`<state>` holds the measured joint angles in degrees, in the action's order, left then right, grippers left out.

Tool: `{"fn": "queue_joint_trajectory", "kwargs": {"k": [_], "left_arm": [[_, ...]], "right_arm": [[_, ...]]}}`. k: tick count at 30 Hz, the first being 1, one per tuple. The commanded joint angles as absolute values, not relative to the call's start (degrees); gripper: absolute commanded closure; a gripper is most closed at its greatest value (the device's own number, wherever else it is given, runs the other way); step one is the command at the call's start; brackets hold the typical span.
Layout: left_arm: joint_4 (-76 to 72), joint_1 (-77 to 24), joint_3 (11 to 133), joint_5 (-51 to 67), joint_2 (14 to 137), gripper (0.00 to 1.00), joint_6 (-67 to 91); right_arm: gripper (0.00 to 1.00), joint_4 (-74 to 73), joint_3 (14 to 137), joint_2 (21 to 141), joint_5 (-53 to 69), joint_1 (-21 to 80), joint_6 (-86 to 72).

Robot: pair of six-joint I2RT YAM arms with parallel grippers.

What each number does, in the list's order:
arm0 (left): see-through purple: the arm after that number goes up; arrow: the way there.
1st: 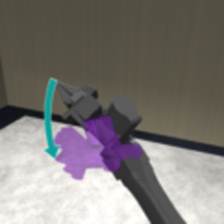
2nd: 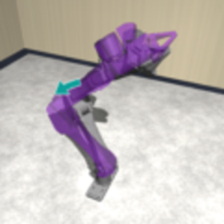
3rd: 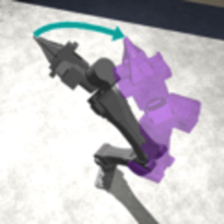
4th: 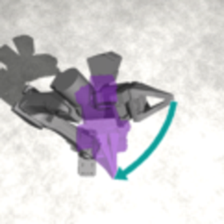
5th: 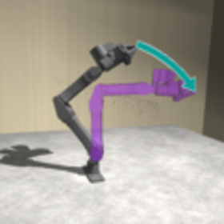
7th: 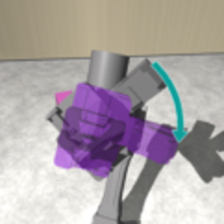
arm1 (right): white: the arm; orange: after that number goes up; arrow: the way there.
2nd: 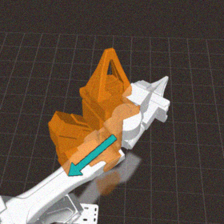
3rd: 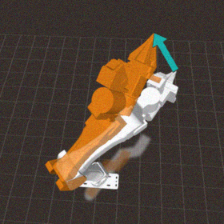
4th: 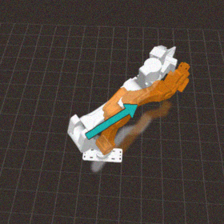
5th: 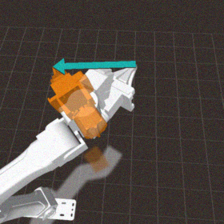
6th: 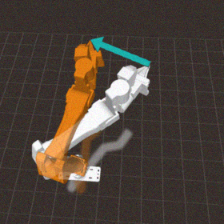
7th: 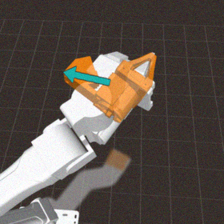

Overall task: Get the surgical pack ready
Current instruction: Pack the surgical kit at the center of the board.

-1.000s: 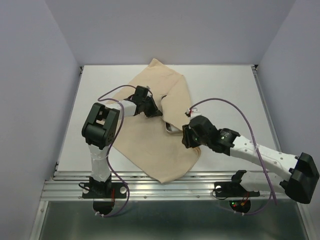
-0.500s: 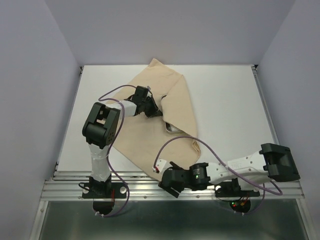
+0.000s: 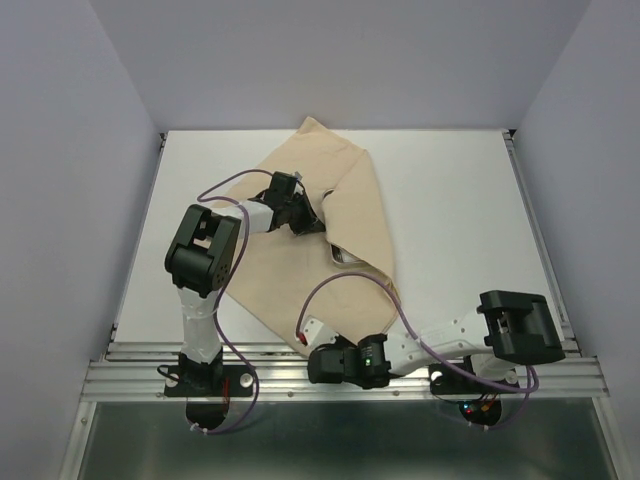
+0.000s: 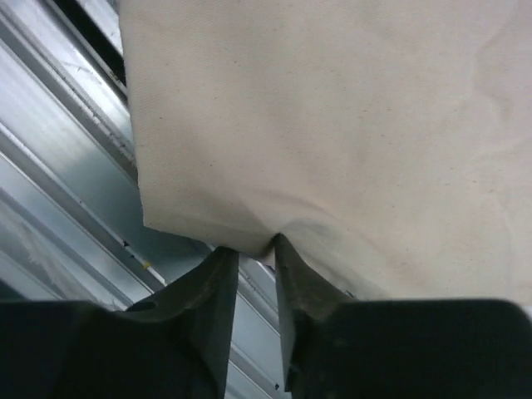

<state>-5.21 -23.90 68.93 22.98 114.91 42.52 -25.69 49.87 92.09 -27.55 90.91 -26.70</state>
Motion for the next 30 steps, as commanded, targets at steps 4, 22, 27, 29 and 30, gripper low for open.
{"fn": "queue_joint_trajectory", "kwargs": {"k": [4,22,27,29,30], "left_arm": [[-1.67,-24.43,68.55,22.06,117.25,1.0,40.61],[-1.32,-24.43,67.94,22.41,118.39,1.0,40.34],[-1.23,-24.43,67.59,22.76,118.57,1.0,40.25],[-1.23,-24.43,67.41,22.76,118.65,1.0,40.17],[-1.23,-24.43,67.24,22.85,118.65,1.0,40.08]], "right_arm": [[0.99,-27.77,52.56,89.13,-37.17,91.32,-28.39],[0.99,-21.39,58.27,75.95,-49.75,85.01,-17.09],[0.99,-9.7,59.5,74.18,-46.42,77.97,-6.26],[0.99,-5.91,59.5,73.83,-44.22,74.1,-1.16],[0.99,-3.89,59.5,73.92,-43.25,72.87,0.51]]}}
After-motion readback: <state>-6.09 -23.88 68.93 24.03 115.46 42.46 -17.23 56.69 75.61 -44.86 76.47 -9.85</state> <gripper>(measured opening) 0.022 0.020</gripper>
